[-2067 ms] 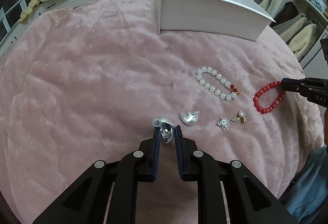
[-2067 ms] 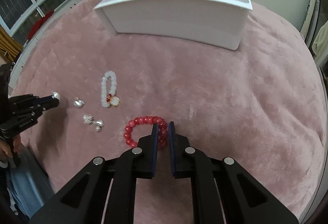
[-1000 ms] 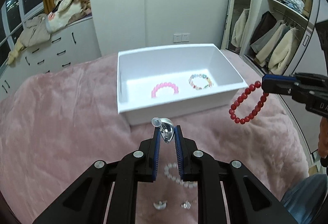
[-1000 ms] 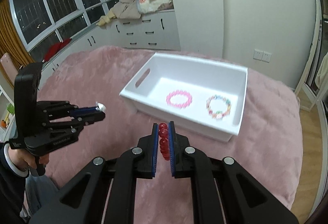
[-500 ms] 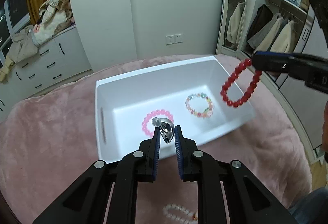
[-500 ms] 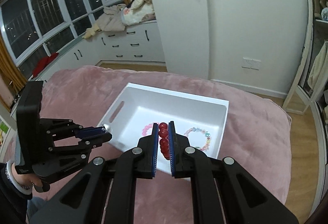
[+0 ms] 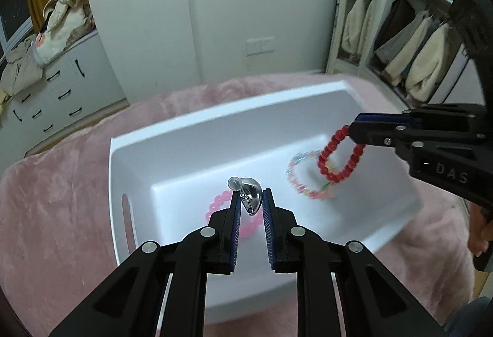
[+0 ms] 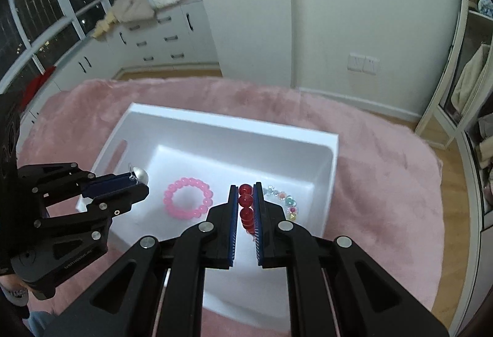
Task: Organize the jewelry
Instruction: 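Lower charm and red bracelet into the white box, opening both tools, then withdraw both tools back over the remaining jewelry, then grasp silver heart charm with left tool while right tool grasps pearl earring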
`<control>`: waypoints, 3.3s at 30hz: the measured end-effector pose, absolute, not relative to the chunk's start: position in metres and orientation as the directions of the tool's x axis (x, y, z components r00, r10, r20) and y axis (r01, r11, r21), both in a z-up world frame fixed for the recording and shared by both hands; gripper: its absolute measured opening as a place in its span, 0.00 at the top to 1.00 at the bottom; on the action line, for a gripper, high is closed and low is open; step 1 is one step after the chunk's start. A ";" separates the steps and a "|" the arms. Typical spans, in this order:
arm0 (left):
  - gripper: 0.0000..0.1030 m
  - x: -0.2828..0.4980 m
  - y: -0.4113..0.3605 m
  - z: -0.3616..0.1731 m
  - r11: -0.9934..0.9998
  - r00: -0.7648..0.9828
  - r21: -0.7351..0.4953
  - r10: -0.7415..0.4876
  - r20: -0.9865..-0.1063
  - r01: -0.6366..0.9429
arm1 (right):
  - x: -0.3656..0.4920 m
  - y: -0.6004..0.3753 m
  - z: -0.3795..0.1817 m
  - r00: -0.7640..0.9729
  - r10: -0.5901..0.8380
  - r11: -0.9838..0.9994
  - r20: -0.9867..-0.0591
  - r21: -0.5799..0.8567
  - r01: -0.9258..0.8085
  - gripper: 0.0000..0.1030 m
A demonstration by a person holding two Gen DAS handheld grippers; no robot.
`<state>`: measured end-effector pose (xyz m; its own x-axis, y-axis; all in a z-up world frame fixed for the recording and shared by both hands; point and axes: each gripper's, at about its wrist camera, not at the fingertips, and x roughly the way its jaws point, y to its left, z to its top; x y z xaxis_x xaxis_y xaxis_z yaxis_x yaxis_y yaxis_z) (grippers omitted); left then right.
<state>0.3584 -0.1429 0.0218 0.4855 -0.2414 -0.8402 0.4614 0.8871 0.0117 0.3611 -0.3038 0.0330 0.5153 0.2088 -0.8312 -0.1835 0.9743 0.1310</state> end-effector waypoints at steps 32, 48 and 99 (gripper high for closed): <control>0.39 0.359 -0.117 -0.012 0.926 0.492 0.001 -0.200 -0.848 0.378 | 0.372 -0.268 -0.008 0.441 0.231 0.971 -0.867 0.176 -0.162 0.54; 0.12 0.236 -0.087 0.066 0.867 0.684 0.187 -0.215 -0.697 0.462 | 0.267 -0.277 0.081 0.744 0.296 0.955 -0.599 0.189 -0.229 0.18; 0.06 0.118 -0.009 -0.068 0.922 0.585 0.001 -0.245 -0.773 0.388 | 0.120 -0.194 -0.075 0.480 0.375 0.876 -0.793 0.134 -0.463 0.37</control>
<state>0.1179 -0.0088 -0.0679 0.5854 -0.2454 -0.7727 0.3878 0.9217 0.0011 0.1197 -0.1940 -0.0750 0.4803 0.3751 -0.7929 -0.4629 0.8762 0.1341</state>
